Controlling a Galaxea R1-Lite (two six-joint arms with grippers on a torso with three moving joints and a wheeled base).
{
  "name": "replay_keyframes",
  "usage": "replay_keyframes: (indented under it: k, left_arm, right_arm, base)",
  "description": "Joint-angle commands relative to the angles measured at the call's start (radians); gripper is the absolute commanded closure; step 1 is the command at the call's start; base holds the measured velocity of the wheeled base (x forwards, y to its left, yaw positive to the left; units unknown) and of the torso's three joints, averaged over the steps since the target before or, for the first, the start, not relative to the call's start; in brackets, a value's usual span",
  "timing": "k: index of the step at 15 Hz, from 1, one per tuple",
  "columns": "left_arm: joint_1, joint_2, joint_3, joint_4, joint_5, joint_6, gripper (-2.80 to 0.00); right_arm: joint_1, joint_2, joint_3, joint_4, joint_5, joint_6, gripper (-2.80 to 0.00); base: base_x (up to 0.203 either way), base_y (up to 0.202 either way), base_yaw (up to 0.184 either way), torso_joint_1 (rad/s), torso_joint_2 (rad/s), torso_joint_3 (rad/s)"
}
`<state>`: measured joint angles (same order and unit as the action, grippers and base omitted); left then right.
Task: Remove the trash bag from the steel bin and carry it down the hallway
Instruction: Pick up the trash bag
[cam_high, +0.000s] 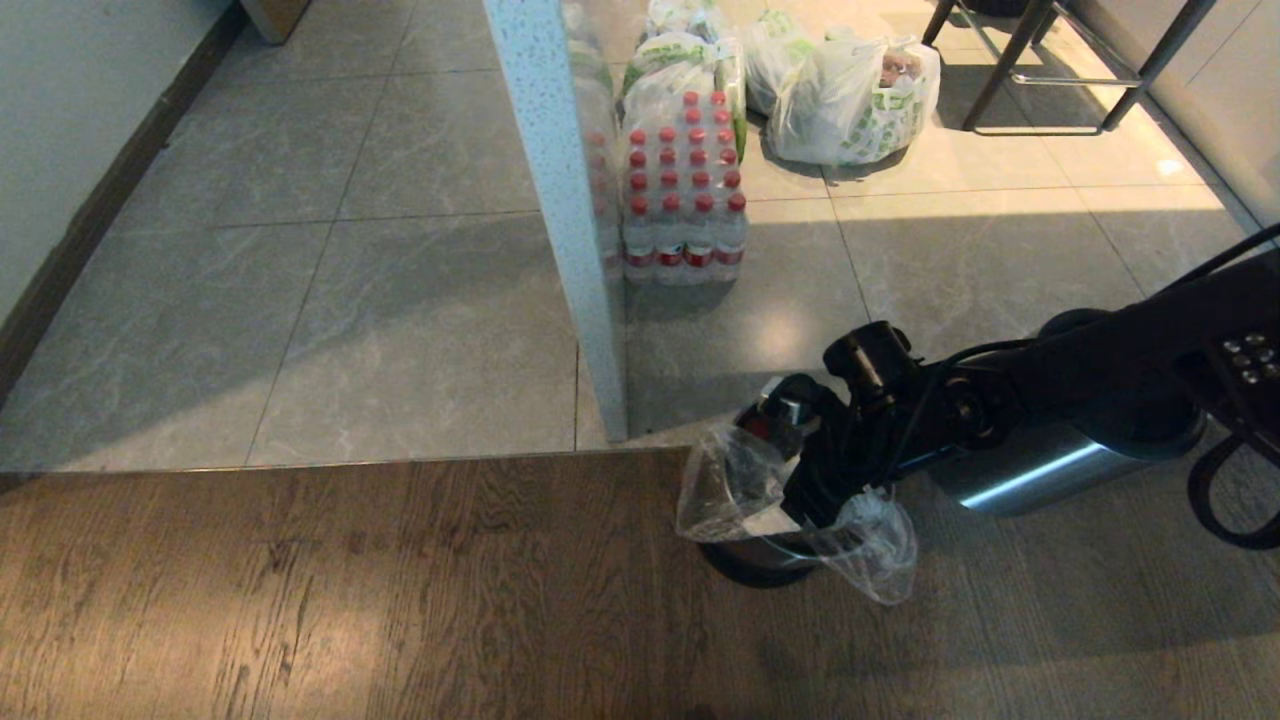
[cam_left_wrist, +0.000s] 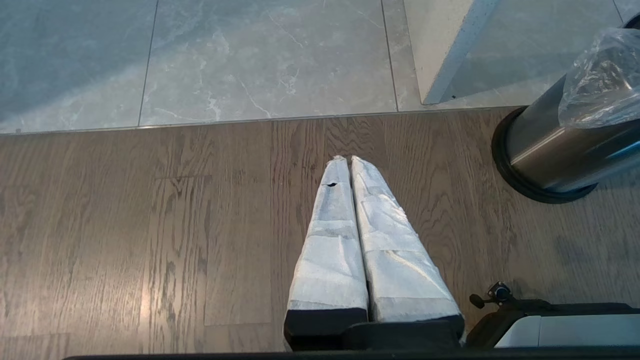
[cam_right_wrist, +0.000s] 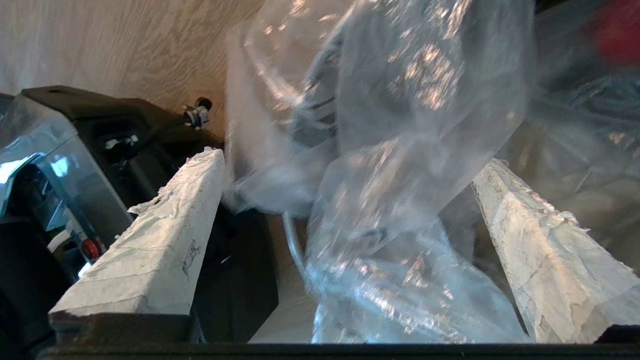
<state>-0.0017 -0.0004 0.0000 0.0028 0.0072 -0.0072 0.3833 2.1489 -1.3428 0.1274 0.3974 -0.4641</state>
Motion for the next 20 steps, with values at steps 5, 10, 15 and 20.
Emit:
replay_keyframes:
  k: [5,10,15,20]
  left_arm:
    - [0.000,0.000,0.002,0.000,0.000,0.000,0.00]
    - [0.000,0.000,0.002,0.000,0.000,0.000,0.00]
    - [0.000,-0.001,0.002,0.000,0.000,0.000,0.00]
    - [0.000,0.000,0.002,0.000,0.000,0.000,0.00]
  right_arm:
    - [-0.030,0.043,-0.024,-0.054,0.003,-0.030,-2.80]
    - [-0.050,0.057,-0.030,-0.058,0.003,-0.045,-2.80]
    - [-0.052,0.085,-0.044,-0.057,0.001,-0.044,-2.80]
    - [-0.053,0.117,-0.078,-0.058,0.001,-0.044,-2.80]
  base:
    - [0.000,0.000,0.000,0.000,0.00,0.000]
    - [0.000,0.000,0.000,0.000,0.00,0.000]
    - [0.000,0.000,0.000,0.000,0.00,0.000]
    - [0.000,0.000,0.000,0.000,0.00,0.000]
